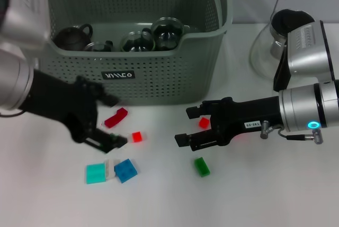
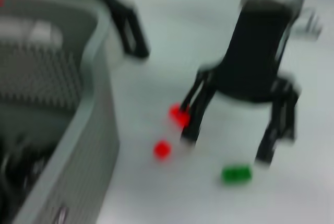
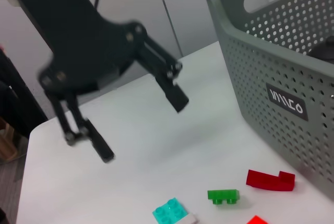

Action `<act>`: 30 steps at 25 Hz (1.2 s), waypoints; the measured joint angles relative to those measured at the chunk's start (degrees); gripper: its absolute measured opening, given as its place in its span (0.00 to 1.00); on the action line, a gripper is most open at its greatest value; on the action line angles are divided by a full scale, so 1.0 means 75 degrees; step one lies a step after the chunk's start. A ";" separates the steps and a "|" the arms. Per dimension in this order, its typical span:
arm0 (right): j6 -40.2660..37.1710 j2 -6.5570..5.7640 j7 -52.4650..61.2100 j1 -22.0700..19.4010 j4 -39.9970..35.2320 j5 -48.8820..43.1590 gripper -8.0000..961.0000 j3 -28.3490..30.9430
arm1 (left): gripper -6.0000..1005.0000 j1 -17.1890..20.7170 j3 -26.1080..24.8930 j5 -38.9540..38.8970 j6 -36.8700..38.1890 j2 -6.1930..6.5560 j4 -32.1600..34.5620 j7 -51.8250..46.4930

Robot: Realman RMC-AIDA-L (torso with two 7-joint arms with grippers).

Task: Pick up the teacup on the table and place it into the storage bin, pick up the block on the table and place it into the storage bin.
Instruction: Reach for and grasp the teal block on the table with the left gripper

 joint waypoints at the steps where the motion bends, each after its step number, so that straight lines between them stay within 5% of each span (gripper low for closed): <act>1: 0.0011 0.0009 0.0000 -0.0001 0.0020 0.0002 0.96 0.0000 | 0.84 0.0012 0.0104 0.0344 -0.0061 -0.0014 -0.0008 -0.0013; 8: 0.0118 0.0029 0.0001 -0.0025 0.0076 0.0021 0.96 0.0001 | 0.87 -0.0015 0.1343 0.2212 -0.0369 -0.0087 -0.0248 -0.0917; 17: 0.0306 0.0036 0.0008 -0.0029 0.0078 0.0004 0.96 0.0000 | 0.88 -0.0084 0.3081 0.3119 -0.1306 -0.0137 -0.0982 -0.2562; 30: 0.0372 0.0036 0.0012 -0.0064 0.0176 -0.0021 0.96 0.0000 | 0.88 -0.0183 0.3724 0.3528 -0.2007 -0.0118 -0.1801 -0.2276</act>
